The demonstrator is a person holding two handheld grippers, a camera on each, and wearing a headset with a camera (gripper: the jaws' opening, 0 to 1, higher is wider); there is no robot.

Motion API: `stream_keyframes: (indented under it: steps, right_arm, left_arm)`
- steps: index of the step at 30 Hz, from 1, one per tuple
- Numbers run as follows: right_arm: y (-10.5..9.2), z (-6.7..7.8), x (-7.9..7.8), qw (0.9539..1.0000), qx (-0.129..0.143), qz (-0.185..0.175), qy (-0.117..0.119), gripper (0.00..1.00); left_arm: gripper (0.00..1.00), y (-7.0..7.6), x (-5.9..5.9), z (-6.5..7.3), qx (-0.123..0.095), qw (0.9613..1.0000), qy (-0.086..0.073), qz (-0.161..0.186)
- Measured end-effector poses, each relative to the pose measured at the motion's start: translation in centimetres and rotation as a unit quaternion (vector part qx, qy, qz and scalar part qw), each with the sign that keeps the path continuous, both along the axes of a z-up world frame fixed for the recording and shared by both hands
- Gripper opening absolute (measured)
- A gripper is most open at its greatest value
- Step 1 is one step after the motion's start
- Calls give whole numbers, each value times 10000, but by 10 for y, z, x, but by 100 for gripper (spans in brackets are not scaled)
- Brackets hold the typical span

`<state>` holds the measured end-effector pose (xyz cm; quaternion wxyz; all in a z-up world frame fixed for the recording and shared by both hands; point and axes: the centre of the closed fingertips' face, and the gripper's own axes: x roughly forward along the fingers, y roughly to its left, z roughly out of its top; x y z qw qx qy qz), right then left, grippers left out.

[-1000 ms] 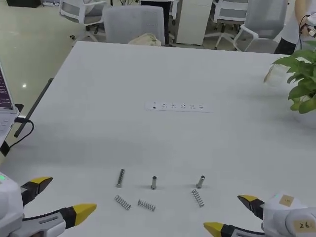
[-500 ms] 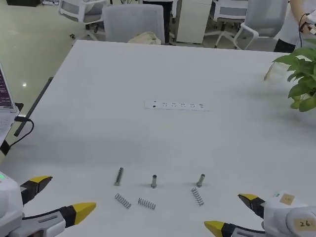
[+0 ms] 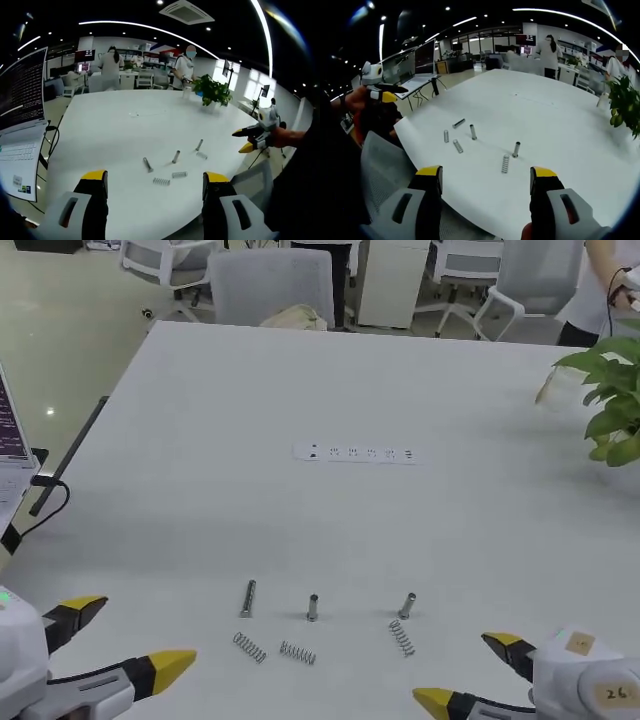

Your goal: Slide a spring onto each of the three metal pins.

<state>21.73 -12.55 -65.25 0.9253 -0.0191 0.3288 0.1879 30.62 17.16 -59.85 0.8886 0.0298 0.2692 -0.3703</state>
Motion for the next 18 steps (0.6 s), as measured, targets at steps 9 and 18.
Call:
stream_keyframes:
  steps: [9, 18]
  right_arm:
    - [1, 0, 1, 10000, -1, 23, 8, 70]
    - [3, 0, 3, 10000, 1, 40, 5, 70]
  left_arm:
    - [74, 2, 1, 0, 6, 10000, 4, 9]
    - [73, -3, 3, -2, -4, 10000, 32, -19]
